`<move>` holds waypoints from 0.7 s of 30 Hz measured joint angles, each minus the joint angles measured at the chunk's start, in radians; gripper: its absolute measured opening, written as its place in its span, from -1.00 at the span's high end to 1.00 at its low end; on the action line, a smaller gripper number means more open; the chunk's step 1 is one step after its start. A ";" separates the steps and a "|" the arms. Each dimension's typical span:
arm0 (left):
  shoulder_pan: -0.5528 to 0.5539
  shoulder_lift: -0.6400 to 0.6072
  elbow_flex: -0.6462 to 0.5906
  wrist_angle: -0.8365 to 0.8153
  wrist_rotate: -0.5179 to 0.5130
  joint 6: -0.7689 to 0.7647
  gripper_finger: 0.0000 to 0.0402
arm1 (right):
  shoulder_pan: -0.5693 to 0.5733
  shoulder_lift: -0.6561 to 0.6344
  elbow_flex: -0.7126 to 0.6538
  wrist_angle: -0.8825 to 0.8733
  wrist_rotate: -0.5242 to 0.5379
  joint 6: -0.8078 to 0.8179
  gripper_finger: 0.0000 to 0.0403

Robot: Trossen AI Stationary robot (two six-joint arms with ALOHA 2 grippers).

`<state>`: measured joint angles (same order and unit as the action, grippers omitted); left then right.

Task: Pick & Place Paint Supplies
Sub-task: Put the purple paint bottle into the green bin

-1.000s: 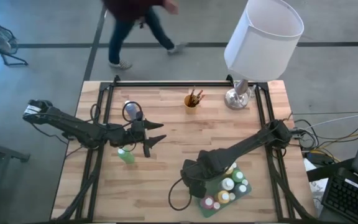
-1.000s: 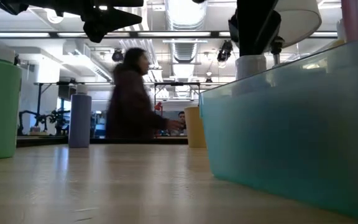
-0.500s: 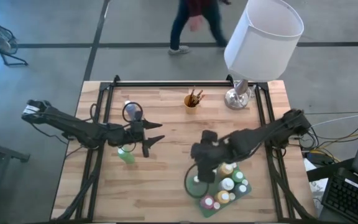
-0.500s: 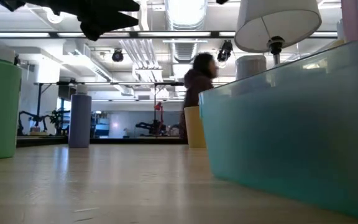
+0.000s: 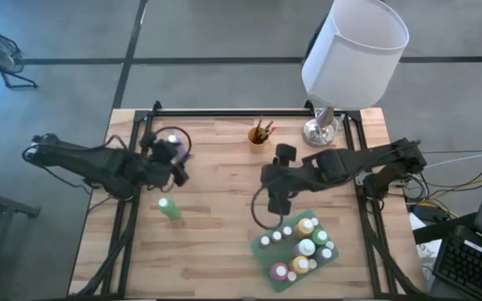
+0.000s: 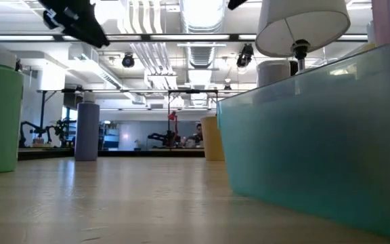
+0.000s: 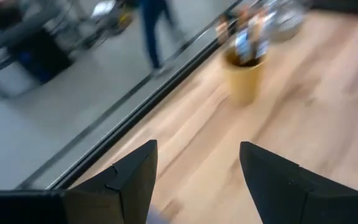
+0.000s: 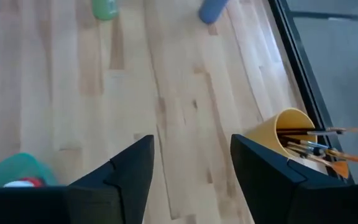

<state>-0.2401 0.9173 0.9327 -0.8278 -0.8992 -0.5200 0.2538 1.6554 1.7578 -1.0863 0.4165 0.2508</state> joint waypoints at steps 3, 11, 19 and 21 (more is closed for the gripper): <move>0.061 -0.002 0.040 -0.164 0.003 -0.055 -0.16 | -0.035 0.005 0.000 -0.004 -0.012 0.001 0.00; 0.370 0.005 0.103 -0.248 0.310 0.041 -0.16 | -0.101 0.008 0.000 -0.005 -0.186 0.001 0.06; 0.697 0.016 0.092 -0.243 0.510 0.167 -0.16 | -0.111 0.008 0.000 -0.009 -0.190 -0.017 0.11; 0.750 0.028 0.092 -0.237 0.565 0.180 -0.16 | -0.110 0.008 0.000 -0.009 -0.190 -0.031 0.12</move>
<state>0.5102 0.9456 1.0248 -1.0644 -0.3346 -0.3396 0.1436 1.6638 1.7576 -1.0950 0.2267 0.2200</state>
